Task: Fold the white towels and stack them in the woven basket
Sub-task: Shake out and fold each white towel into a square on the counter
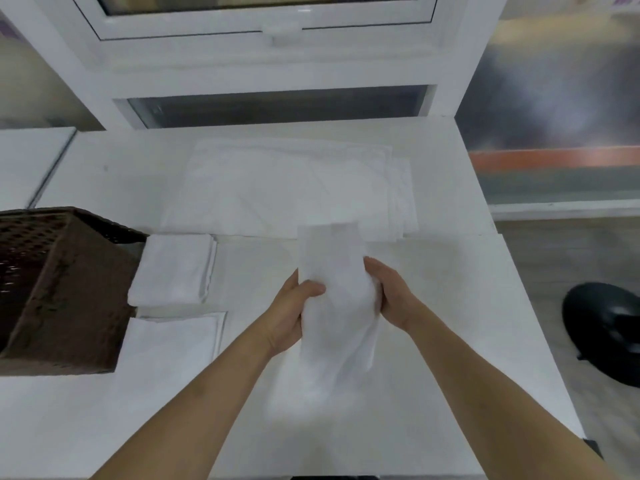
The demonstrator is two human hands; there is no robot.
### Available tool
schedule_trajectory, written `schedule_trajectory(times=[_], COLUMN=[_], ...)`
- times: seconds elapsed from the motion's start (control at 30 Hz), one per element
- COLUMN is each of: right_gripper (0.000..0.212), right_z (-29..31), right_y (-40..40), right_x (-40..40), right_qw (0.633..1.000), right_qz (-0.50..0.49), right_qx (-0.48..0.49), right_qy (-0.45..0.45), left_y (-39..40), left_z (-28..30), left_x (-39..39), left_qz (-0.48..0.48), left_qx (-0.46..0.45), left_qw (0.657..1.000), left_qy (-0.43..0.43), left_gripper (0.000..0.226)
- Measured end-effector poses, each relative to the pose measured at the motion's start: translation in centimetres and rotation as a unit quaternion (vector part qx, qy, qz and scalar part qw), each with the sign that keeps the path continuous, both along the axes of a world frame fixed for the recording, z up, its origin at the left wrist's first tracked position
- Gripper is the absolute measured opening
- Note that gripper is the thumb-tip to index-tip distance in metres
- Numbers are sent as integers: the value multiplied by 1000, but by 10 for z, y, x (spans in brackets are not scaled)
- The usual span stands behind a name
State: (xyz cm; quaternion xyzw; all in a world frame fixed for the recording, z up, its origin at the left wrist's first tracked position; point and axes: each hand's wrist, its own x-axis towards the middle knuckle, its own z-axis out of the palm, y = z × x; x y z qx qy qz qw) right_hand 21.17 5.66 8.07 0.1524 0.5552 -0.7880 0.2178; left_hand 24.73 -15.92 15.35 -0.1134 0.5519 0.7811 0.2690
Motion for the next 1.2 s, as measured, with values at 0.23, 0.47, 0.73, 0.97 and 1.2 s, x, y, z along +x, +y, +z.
schedule_trajectory(times=[0.23, 0.47, 0.73, 0.97, 1.2], right_gripper=[39, 10, 17, 17, 27], right_z=[60, 110, 18, -18, -27], right_y=[23, 34, 38, 31, 18], right_x=[-18, 6, 113, 139, 96], right_qw=[991, 938, 905, 908, 870], right_qz=[-48, -76, 98, 87, 46], right_qx=[48, 262, 390, 401, 489], right_qy=[117, 214, 137, 82, 38], left_y=[-17, -41, -65, -63, -39], left_z=[42, 46, -50, -89, -102], left_x=[-33, -29, 50, 67, 21], left_qz=[-15, -12, -184, -157, -118], left_qx=[-170, -284, -390, -386, -455], left_qw=[971, 920, 869, 896, 876], left_qy=[165, 271, 241, 155, 111], left_gripper=[27, 20, 11, 12, 20])
